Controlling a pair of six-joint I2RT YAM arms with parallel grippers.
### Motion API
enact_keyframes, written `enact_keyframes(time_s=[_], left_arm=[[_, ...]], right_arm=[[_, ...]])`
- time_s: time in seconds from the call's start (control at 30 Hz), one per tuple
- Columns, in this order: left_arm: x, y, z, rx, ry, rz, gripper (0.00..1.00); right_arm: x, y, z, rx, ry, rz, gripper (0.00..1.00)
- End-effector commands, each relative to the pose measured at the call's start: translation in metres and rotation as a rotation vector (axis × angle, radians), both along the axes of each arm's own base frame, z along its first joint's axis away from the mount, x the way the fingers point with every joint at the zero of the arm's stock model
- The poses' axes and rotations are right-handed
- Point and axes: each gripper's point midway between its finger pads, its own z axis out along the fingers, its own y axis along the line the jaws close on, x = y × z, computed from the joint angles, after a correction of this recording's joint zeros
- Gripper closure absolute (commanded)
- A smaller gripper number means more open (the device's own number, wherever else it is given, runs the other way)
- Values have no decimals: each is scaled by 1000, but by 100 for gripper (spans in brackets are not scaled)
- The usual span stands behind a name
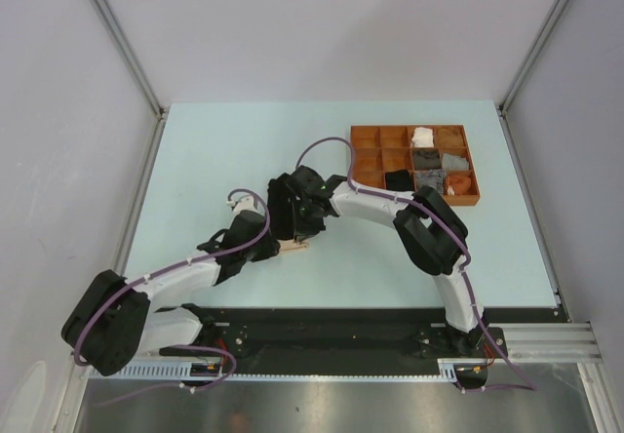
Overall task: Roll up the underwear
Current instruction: Fold the underwear at the center of the board.
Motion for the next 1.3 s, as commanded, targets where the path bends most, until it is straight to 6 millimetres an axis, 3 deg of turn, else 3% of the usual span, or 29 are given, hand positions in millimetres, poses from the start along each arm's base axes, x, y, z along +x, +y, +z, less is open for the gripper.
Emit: enact_keyframes(time_s=[0.0,0.07,0.1,0.17,0.23,0.63,0.9,1.17,1.23,1.27], left_arm=[[7,0,-5,-29,-27,38,67],[6,1,-8,-30,-30,37,75],[5,1,-10,-31,-29,36,87],[5,1,-12,-33,-39,27,96],[5,1,-15,-21,-38,16,100],[3,-1,-20,-8,-29,-23,100],[3,-2,-16,-18,-50,-31,100],[1,1,-12,-21,-70,-34,99],[1,0,-9,-27,-74,-37,93],[1,1,-9,-24,-70,-34,83]], right_arm=[[0,-6,-11,-37,-18,-4,100],[-1,-5,-8,-31,-21,-2,100],[-1,-4,-6,-27,-26,-3,100],[1,1,1,-12,-38,0,100],[0,4,7,-9,-48,6,100],[-5,40,45,46,-113,65,100],[-12,59,33,106,-69,103,100],[-17,65,15,119,-28,128,100],[-18,63,8,110,-22,125,100],[-18,61,7,103,-20,120,100]])
